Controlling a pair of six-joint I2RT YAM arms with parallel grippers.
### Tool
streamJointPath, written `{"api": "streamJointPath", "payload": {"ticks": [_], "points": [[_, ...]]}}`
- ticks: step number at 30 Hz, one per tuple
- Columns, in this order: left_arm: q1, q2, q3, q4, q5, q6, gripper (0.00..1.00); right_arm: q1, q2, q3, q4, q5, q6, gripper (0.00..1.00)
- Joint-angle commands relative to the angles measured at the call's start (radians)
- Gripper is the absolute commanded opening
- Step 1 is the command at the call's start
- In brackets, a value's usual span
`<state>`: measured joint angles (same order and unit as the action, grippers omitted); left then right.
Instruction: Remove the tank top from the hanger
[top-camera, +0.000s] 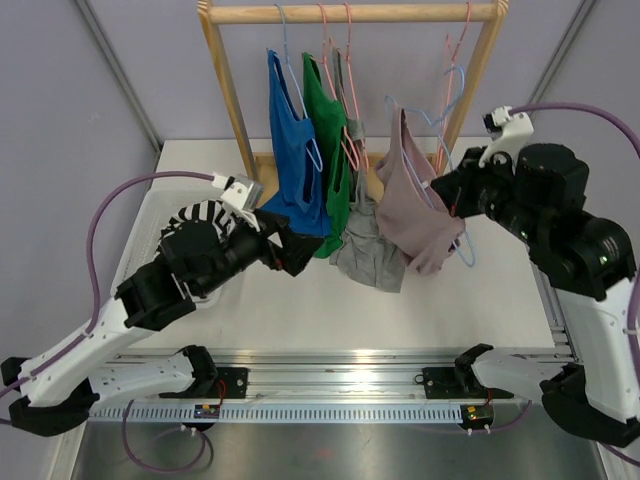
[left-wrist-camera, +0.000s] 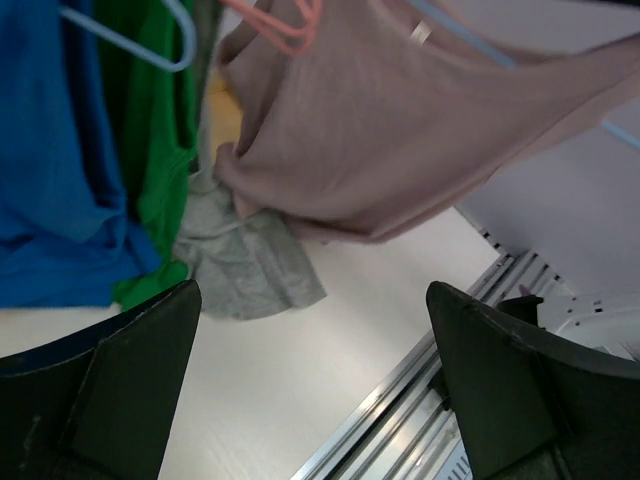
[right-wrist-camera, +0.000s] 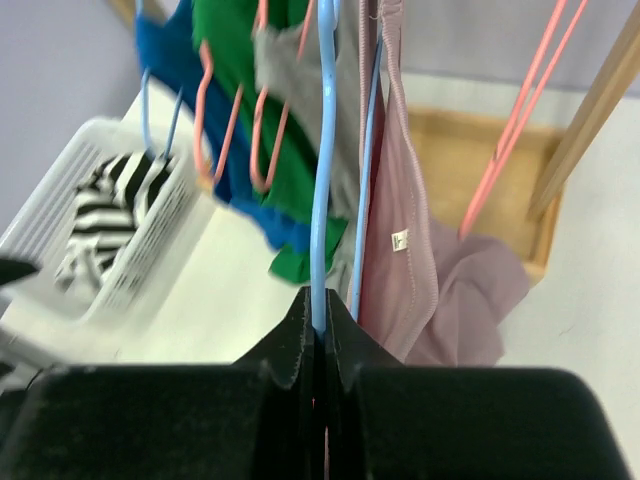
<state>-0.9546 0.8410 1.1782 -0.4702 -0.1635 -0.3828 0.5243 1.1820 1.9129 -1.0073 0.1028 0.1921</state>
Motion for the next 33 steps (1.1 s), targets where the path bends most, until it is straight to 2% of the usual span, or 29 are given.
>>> {"api": "streamJointPath", "payload": {"ticks": [1, 5, 10, 12, 16, 18, 19, 23, 24, 26, 28, 31, 32, 33], "points": [[-0.091, 0.052, 0.041, 0.249, -0.07, 0.05, 0.99, -0.003, -0.137, -0.09, -0.019, -0.156, 0.044, 0.0], [-0.173, 0.185, 0.076, 0.404, -0.093, 0.081, 0.99, -0.003, -0.309, -0.213, -0.094, -0.267, 0.063, 0.0], [-0.202, 0.358, 0.211, 0.421, -0.097, 0.078, 0.99, -0.003, -0.429, -0.255, -0.152, -0.327, 0.075, 0.0], [-0.202, 0.441, 0.253, 0.407, -0.081, 0.078, 0.93, -0.003, -0.443, -0.25, -0.163, -0.371, 0.081, 0.0], [-0.205, 0.535, 0.322, 0.39, -0.065, 0.079, 0.9, -0.003, -0.459, -0.249, -0.186, -0.46, 0.081, 0.0], [-0.205, 0.559, 0.333, 0.393, -0.062, 0.081, 0.83, -0.003, -0.463, -0.247, -0.197, -0.459, 0.075, 0.0], [-0.205, 0.566, 0.336, 0.392, -0.064, 0.084, 0.68, -0.001, -0.467, -0.242, -0.203, -0.448, 0.066, 0.0], [-0.205, 0.57, 0.345, 0.374, -0.08, 0.093, 0.37, -0.003, -0.47, -0.238, -0.208, -0.402, 0.06, 0.0], [-0.207, 0.569, 0.34, 0.372, -0.091, 0.096, 0.34, -0.003, -0.469, -0.238, -0.206, -0.396, 0.058, 0.0], [-0.207, 0.555, 0.334, 0.361, -0.096, 0.105, 0.37, -0.003, -0.466, -0.244, -0.202, -0.384, 0.053, 0.0], [-0.205, 0.547, 0.319, 0.364, -0.096, 0.108, 0.48, -0.003, -0.46, -0.247, -0.189, -0.387, 0.055, 0.0], [-0.205, 0.555, 0.325, 0.351, -0.103, 0.122, 0.33, -0.003, -0.452, -0.236, -0.179, -0.396, 0.055, 0.0], [-0.204, 0.558, 0.33, 0.341, -0.111, 0.124, 0.32, -0.003, -0.452, -0.235, -0.175, -0.396, 0.053, 0.0], [-0.204, 0.56, 0.334, 0.332, -0.114, 0.124, 0.37, -0.001, -0.452, -0.235, -0.175, -0.393, 0.052, 0.0]]}}
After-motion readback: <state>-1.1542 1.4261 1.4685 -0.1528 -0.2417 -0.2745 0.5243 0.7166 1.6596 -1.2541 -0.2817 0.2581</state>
